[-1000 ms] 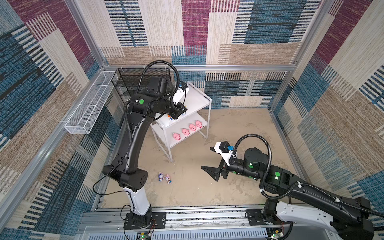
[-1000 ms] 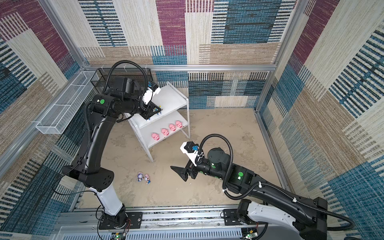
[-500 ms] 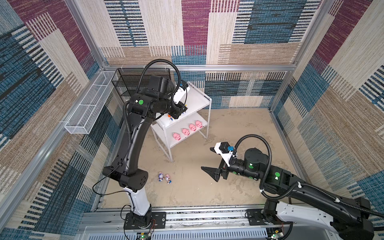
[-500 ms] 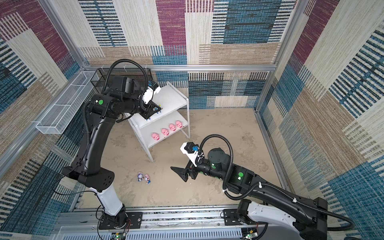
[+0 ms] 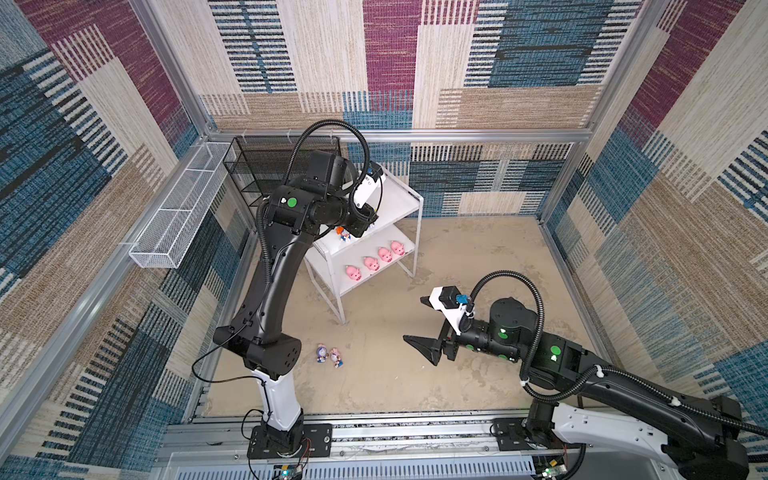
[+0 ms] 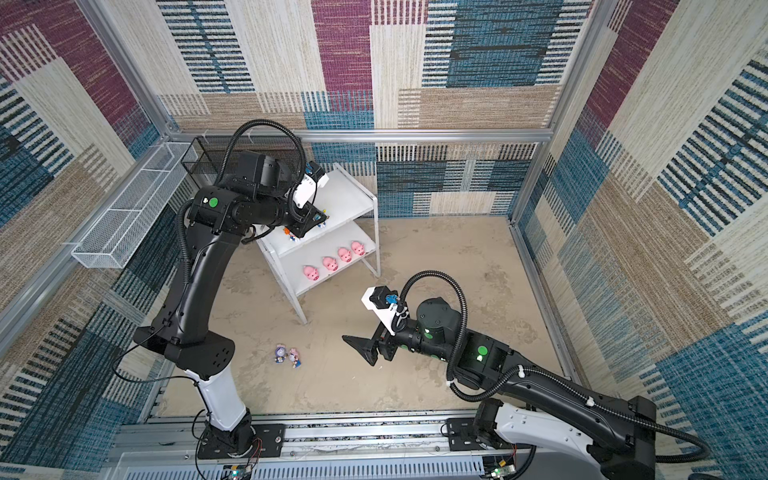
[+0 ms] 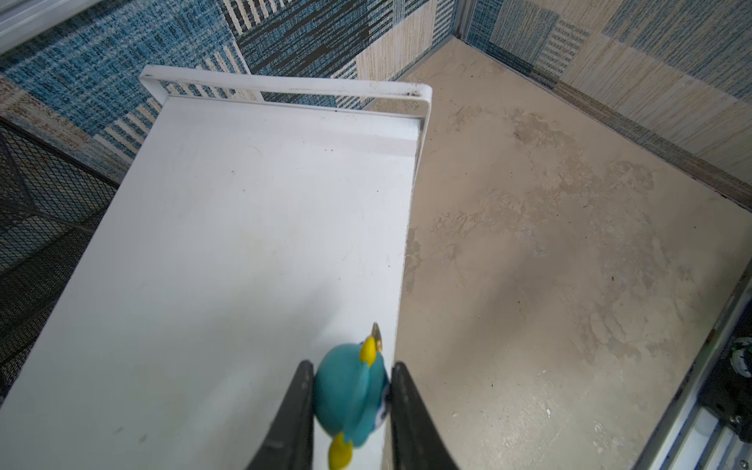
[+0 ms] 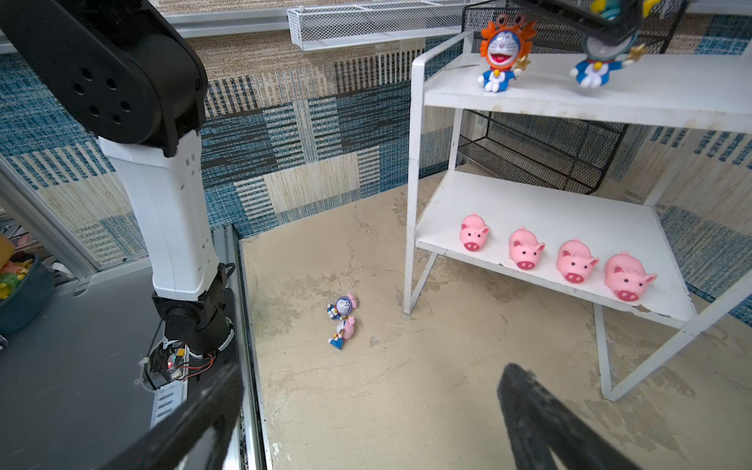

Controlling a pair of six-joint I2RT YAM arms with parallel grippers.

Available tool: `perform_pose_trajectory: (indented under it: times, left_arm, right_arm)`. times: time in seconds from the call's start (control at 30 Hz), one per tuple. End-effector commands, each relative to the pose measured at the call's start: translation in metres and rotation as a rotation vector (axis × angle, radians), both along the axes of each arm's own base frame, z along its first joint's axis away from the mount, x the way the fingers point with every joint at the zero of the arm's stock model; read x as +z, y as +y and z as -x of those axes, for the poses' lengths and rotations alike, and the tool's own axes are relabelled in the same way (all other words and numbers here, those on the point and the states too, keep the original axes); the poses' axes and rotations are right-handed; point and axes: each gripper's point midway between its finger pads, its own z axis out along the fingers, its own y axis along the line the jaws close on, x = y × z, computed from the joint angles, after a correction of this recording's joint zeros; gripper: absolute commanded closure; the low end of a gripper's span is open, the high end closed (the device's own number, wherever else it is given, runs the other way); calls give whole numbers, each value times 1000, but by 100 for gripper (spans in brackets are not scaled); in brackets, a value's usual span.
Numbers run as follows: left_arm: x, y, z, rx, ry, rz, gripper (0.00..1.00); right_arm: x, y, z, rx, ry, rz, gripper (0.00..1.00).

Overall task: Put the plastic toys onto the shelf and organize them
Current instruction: 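Lower the teal figurine onto the top shelf beside the crab figurine, then open the left gripper to release the teal figurine on the shelf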

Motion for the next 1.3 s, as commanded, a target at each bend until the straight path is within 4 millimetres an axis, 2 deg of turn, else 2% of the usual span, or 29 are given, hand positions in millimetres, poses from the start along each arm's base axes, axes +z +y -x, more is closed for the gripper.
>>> perform_pose_trajectory:
  times: [0.0, 0.67, 1.27]
  left_arm:
    - [-1, 5, -2, 16, -9, -23, 87]
    - [-14, 6, -2, 17, 25, -43, 86]
    - [-10, 9, -2, 30, 11, -46, 65]
  right_arm:
    - [10, 2, 2, 14, -21, -35, 0]
    - [7, 6, 3, 32, -15, -28, 0]
    - [5, 6, 5, 40, -14, -31, 0]
